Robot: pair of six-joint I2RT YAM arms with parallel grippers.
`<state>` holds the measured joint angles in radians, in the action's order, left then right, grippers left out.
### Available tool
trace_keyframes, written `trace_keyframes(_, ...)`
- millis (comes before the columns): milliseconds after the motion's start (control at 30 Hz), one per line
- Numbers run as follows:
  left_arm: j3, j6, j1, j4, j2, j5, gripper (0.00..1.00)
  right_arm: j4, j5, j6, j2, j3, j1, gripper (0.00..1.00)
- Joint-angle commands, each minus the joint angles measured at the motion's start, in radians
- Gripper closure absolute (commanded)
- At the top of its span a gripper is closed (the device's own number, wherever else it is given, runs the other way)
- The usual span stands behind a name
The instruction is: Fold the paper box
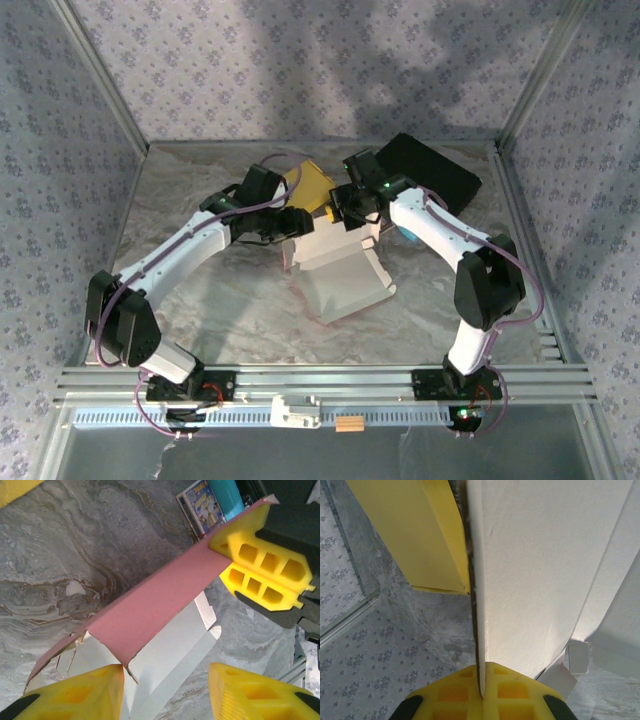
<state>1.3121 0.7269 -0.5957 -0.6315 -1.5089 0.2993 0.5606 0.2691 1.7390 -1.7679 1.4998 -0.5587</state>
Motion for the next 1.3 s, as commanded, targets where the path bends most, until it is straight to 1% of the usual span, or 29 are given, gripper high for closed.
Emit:
trace_keyframes(0,0.037,0.009,0.005,0.039,0.059,-0.039,0.48,0.036,-0.012,0.027,0.017,0.029,0.005,1.0)
trace_keyframes(100,-0.021,0.035,0.036,0.076,0.164,-0.07,0.46,0.036,-0.003,0.067,0.033,0.007,0.017,1.0)
trace_keyframes(167,-0.073,0.063,0.08,0.083,0.243,-0.101,0.46,0.063,0.011,0.108,0.042,-0.003,0.026,1.0)
trace_keyframes(200,-0.109,0.085,0.112,0.076,0.284,-0.121,0.47,0.067,0.012,0.131,0.05,-0.008,0.028,1.0)
trace_keyframes(233,-0.16,0.113,0.152,0.074,0.316,-0.115,0.48,0.065,0.013,0.154,0.059,-0.013,0.034,1.0)
trace_keyframes(300,-0.26,0.186,0.239,0.085,0.352,-0.06,0.55,0.07,0.006,0.184,0.073,-0.012,0.043,1.0)
trace_keyframes(367,-0.387,0.248,0.295,0.174,0.374,0.02,0.62,0.087,0.002,0.202,0.083,-0.001,0.053,1.0)
trace_keyframes(433,-0.5,0.302,0.31,0.274,0.385,0.048,0.68,0.094,0.004,0.211,0.09,0.005,0.067,1.0)
trace_keyframes(500,-0.574,0.34,0.313,0.358,0.376,0.068,0.76,0.098,0.004,0.218,0.094,0.005,0.075,1.0)
trace_keyframes(633,-0.692,0.385,0.312,0.537,0.334,0.108,0.85,0.08,0.002,0.222,0.107,-0.007,0.084,1.0)
trace_keyframes(700,-0.712,0.381,0.313,0.569,0.319,0.11,0.84,0.076,0.002,0.209,0.105,-0.01,0.084,1.0)
trace_keyframes(733,-0.712,0.367,0.312,0.573,0.32,0.109,0.83,0.067,-0.001,0.194,0.104,-0.012,0.083,1.0)
trace_keyframes(833,-0.682,0.306,0.312,0.526,0.33,0.097,0.78,0.046,-0.015,0.128,0.105,-0.022,0.073,1.0)
trace_keyframes(867,-0.665,0.283,0.312,0.496,0.332,0.093,0.77,-0.006,-0.021,0.096,0.109,-0.036,0.068,1.0)
trace_keyframes(933,-0.642,0.24,0.313,0.451,0.326,0.093,0.77,-0.039,-0.041,0.058,0.117,-0.055,0.054,1.0)
trace_keyframes(1033,-0.627,0.192,0.313,0.404,0.322,0.091,0.77,-0.132,-0.071,0.038,0.133,-0.112,0.028,1.0)
trace_keyframes(1167,-0.616,0.149,0.319,0.367,0.33,0.067,0.77,-0.193,-0.111,0.019,0.144,-0.159,-0.02,1.0)
trace_keyframes(1267,-0.62,0.123,0.332,0.372,0.332,0.065,0.77,-0.34,-0.16,0.008,0.162,-0.239,-0.055,1.0)
